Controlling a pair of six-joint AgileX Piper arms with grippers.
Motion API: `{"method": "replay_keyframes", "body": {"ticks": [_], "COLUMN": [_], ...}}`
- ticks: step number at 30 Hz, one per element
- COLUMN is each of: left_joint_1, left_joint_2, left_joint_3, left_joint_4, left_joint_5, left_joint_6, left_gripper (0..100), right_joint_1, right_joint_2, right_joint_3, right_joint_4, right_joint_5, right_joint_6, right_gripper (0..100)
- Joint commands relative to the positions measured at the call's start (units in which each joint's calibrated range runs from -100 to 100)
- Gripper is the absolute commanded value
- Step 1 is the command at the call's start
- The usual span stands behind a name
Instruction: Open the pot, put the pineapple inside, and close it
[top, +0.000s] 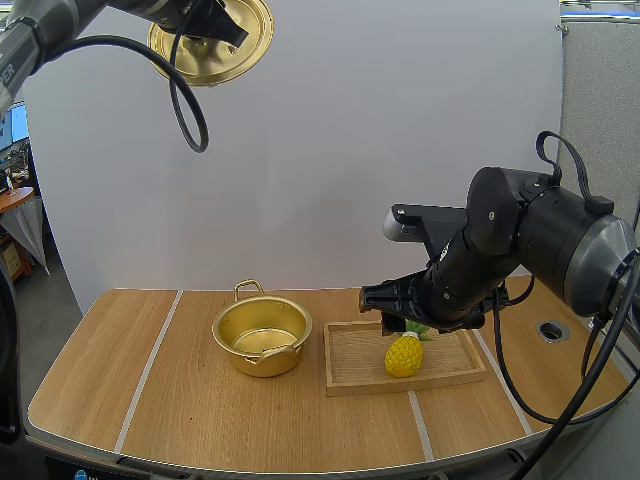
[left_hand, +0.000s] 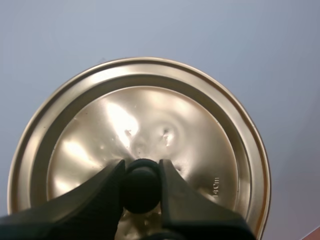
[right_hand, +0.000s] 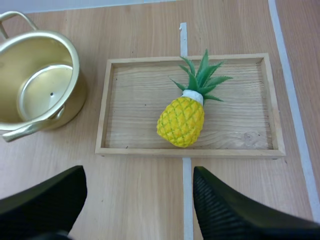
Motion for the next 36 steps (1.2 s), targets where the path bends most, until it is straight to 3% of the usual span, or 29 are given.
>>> {"method": "replay_keyframes", "body": {"ticks": [1, 7, 10, 36], "left_joint_1": [-0.14, -0.14, -0.14, -0.14], "left_joint_2": [-0.35, -0.35, -0.35, -0.35], "left_joint_3": [-0.65, -0.65, -0.65, -0.65], "left_joint_4": [0.62, 0.62, 0.62, 0.62], "left_joint_5": [-2.49, -2.49, -2.49, -2.49], "left_joint_6": [-0.53, -0.53, -0.53, -0.53], "left_gripper": [0, 0, 0, 0], "right_joint_1": [-0.18, -0.18, -0.18, -0.18], "right_joint_2": [-0.4, 0.35, 2.17, 26.42], "right_joint_3": [-0.54, -0.54, -0.54, -0.54], "right_joint_4": [-1.49, -10.65, -12.92, -13.27], "right_joint_5": [-6.03, -11.88, -12.59, -29.66], "right_joint_6": [7.27, 21.42, 24.73, 28.93], "right_gripper": [100, 100, 100, 100]}}
